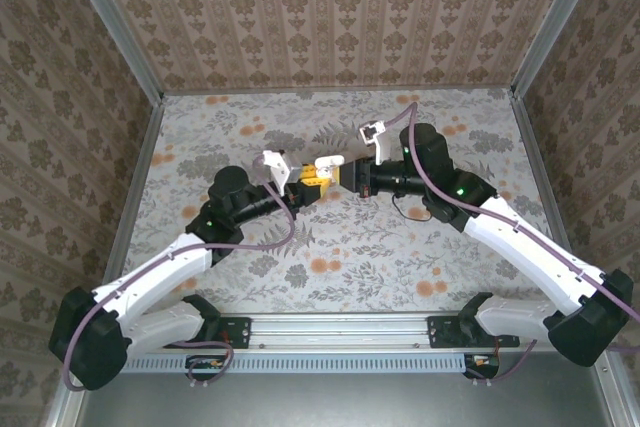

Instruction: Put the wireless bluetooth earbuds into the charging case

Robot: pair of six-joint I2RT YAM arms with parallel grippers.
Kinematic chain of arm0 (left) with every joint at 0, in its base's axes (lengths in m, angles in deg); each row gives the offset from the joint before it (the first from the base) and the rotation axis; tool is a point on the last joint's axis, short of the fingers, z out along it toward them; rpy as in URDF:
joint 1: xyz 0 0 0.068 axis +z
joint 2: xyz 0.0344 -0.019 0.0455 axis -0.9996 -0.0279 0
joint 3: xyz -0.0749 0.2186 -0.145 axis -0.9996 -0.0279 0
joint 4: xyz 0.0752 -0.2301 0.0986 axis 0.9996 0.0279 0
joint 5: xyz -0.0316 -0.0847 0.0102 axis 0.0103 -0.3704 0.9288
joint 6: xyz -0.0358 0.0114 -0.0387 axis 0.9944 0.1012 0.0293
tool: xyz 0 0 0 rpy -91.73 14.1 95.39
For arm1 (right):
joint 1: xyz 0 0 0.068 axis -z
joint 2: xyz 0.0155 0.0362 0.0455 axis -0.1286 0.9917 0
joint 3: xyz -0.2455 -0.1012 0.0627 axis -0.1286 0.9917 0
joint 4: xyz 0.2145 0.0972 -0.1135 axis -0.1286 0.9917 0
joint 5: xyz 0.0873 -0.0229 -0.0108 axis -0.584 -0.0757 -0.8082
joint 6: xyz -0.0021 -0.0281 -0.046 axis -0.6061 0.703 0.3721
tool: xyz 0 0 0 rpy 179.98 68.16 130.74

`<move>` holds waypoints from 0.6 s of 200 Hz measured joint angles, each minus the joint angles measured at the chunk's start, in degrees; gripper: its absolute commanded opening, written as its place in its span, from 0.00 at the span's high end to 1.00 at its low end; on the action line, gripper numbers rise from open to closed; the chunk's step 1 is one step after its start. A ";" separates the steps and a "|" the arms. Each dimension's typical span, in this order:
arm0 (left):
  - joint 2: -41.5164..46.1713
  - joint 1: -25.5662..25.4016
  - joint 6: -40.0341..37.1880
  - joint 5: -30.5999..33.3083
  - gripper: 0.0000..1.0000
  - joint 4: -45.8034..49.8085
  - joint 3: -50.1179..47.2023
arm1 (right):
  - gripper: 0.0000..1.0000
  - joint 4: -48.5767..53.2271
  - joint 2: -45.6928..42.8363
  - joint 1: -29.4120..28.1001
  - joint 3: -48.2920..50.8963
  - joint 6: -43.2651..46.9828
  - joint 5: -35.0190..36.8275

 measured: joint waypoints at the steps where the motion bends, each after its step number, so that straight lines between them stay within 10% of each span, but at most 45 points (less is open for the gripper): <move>1: -0.02 0.00 0.00 -0.04 0.99 -0.02 0.02 | 0.81 0.15 -0.07 0.04 0.00 0.00 0.00; 120: -7.96 1.05 -1.49 -16.81 0.99 -4.09 4.42 | 0.75 7.89 -5.68 12.33 -3.02 0.11 -5.25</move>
